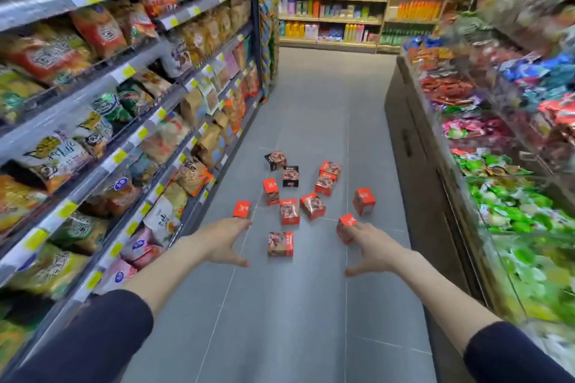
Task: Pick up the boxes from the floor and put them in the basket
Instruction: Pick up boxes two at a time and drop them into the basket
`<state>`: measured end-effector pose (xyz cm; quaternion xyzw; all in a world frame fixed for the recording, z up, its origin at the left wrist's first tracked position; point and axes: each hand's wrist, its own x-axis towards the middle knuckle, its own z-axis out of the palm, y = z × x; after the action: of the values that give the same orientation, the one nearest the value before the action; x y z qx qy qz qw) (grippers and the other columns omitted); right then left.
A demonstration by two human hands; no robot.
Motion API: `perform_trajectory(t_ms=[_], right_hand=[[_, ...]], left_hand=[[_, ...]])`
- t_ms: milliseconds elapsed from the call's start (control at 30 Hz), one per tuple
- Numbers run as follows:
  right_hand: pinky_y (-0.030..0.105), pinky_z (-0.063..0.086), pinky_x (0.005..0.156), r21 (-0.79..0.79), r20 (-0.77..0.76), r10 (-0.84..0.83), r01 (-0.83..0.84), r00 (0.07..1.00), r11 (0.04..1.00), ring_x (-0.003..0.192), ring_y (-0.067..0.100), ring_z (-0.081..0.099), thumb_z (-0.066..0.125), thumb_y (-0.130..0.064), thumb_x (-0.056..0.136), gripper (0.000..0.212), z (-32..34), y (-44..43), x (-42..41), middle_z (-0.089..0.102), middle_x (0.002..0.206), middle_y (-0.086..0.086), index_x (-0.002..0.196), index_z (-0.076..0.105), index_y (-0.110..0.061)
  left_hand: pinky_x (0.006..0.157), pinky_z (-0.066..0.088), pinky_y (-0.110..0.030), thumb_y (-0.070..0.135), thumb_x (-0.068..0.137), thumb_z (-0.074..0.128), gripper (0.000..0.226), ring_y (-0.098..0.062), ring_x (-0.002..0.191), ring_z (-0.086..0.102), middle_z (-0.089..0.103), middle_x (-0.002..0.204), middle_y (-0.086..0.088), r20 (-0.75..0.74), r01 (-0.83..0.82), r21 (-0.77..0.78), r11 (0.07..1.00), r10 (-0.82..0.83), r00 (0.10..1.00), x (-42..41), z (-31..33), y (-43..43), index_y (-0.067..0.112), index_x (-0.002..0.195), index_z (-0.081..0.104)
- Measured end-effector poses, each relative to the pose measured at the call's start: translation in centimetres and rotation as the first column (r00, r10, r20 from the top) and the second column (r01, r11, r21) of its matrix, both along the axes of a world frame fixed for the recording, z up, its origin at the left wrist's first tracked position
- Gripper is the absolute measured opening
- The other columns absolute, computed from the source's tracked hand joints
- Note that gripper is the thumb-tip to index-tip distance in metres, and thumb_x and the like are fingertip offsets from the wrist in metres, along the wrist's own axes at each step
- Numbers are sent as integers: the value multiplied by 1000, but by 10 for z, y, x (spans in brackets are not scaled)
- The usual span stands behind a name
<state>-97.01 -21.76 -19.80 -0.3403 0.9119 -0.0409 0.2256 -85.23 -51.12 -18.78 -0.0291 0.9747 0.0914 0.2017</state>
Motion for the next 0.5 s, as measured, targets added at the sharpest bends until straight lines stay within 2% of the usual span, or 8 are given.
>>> perform_trajectory(t_ms=[167, 233, 367, 500], right_hand=[[33, 37, 104, -11, 35, 73, -73, 997, 997, 127, 25, 41, 77, -50, 64, 101, -14, -62, -77, 43, 140, 7, 144, 28, -12], [35, 36, 106, -22, 45, 93, -92, 995, 995, 131, 26, 38, 77, -50, 64, 101, -23, -86, -106, 39, 144, 8, 144, 27, -14], [36, 36, 105, -6, 66, 96, -96, 993, 995, 132, 26, 36, 76, -49, 66, 94, -39, -133, -163, 38, 145, 8, 141, 31, -14], [35, 32, 109, -1, 113, 50, -50, 992, 999, 136, 25, 31, 76, -50, 66, 99, -54, -174, -210, 31, 150, 6, 145, 25, -16]], left_hand=[[103, 38, -34, 43, 75, 73, 86, -23, 126, 47, 44, 141, -7, 44, -69, 63, 996, 67, 997, -51, -10, -42, 16, 144, 28], [101, 39, -35, 43, 76, 72, 83, -22, 126, 45, 48, 138, -8, 65, -86, 60, 994, 82, 995, -73, -16, -64, 17, 142, 30], [102, 38, -34, 46, 76, 70, 78, -20, 130, 40, 42, 141, -4, 123, -110, 27, 994, 106, 987, -123, -33, -113, 13, 138, 35], [103, 39, -37, 48, 76, 69, 82, -22, 132, 39, 40, 143, -4, 194, -85, 6, 996, 82, 978, -177, -44, -157, 14, 140, 32]])
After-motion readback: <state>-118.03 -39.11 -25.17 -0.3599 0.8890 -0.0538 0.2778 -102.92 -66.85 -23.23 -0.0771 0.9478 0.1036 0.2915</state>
